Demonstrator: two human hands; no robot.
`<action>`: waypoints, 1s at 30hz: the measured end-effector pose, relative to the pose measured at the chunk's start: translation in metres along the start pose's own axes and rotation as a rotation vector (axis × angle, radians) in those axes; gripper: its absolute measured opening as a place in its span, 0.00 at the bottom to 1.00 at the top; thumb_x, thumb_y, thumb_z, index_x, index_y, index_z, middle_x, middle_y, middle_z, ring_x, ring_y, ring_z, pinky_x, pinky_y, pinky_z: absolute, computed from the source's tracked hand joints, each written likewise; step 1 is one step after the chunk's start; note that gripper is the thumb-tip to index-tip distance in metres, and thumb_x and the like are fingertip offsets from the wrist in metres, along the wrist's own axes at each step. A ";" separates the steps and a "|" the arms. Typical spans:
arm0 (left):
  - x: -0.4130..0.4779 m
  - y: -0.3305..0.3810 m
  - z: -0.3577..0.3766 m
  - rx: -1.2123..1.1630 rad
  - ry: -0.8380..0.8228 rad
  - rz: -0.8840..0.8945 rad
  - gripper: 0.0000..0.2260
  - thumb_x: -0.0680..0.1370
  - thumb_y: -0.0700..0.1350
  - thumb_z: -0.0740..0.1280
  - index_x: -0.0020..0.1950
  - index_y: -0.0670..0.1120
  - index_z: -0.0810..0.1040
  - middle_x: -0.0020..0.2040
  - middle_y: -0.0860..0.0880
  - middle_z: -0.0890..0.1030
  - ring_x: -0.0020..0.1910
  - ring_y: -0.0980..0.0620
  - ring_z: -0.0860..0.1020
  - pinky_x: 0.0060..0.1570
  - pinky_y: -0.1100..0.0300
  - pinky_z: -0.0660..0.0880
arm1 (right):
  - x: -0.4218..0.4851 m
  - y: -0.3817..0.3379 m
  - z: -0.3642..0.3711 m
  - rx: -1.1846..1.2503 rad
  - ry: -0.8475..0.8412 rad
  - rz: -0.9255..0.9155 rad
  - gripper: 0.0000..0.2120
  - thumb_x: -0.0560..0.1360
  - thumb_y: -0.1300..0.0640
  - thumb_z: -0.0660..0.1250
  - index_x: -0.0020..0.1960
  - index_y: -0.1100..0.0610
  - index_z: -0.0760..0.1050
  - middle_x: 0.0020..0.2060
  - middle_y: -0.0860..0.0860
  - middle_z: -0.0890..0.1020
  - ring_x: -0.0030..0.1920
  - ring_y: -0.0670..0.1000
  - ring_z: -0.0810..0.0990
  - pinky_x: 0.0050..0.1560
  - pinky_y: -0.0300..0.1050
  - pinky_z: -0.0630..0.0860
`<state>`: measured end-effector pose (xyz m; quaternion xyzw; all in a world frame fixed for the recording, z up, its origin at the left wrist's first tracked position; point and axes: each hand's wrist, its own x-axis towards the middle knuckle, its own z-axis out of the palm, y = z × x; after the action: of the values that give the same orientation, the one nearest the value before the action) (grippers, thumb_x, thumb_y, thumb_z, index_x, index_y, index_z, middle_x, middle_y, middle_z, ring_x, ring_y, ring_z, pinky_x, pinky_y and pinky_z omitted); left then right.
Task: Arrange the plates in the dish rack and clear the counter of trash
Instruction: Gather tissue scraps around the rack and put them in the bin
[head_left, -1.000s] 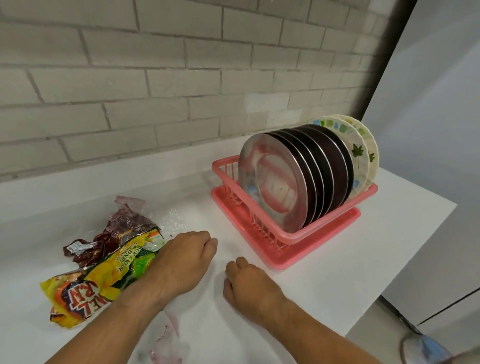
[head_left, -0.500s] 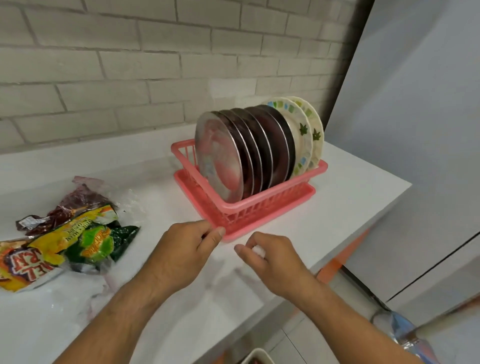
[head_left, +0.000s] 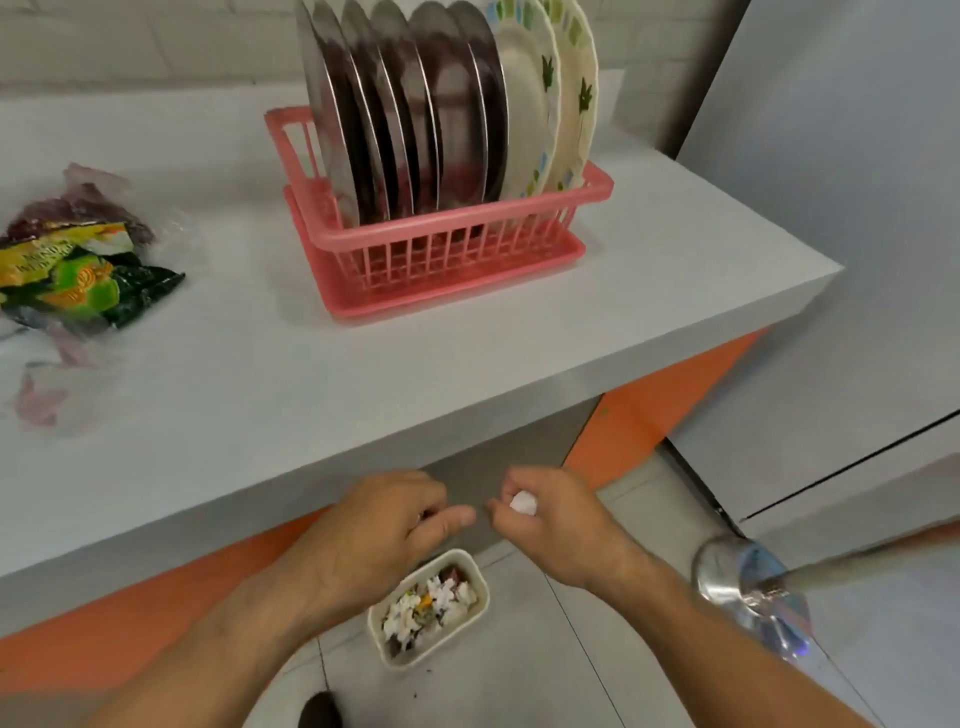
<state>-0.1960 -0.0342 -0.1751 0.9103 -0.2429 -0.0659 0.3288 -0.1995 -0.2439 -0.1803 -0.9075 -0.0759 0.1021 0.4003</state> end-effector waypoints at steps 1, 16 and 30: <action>-0.001 -0.005 0.012 0.003 -0.024 -0.010 0.22 0.73 0.69 0.53 0.29 0.55 0.64 0.30 0.54 0.70 0.32 0.56 0.71 0.34 0.60 0.69 | -0.005 0.010 0.006 -0.016 -0.027 0.036 0.15 0.74 0.50 0.68 0.31 0.48 0.69 0.26 0.46 0.71 0.27 0.43 0.68 0.29 0.37 0.66; -0.032 -0.173 0.230 0.087 -0.277 -0.282 0.11 0.77 0.55 0.66 0.38 0.51 0.74 0.38 0.58 0.73 0.40 0.54 0.74 0.37 0.61 0.68 | 0.015 0.194 0.188 -0.349 -0.261 0.155 0.05 0.76 0.48 0.64 0.44 0.47 0.75 0.39 0.51 0.76 0.39 0.53 0.73 0.37 0.42 0.66; -0.080 -0.350 0.413 0.131 -0.183 -0.478 0.04 0.76 0.45 0.65 0.49 0.53 0.76 0.49 0.56 0.75 0.46 0.53 0.76 0.45 0.60 0.72 | 0.110 0.384 0.423 -0.547 -0.462 0.021 0.25 0.73 0.40 0.64 0.66 0.50 0.70 0.63 0.52 0.74 0.66 0.56 0.67 0.67 0.53 0.66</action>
<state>-0.2417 0.0040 -0.7188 0.9514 -0.0534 -0.2078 0.2210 -0.1760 -0.1756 -0.7569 -0.9348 -0.1796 0.2847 0.1136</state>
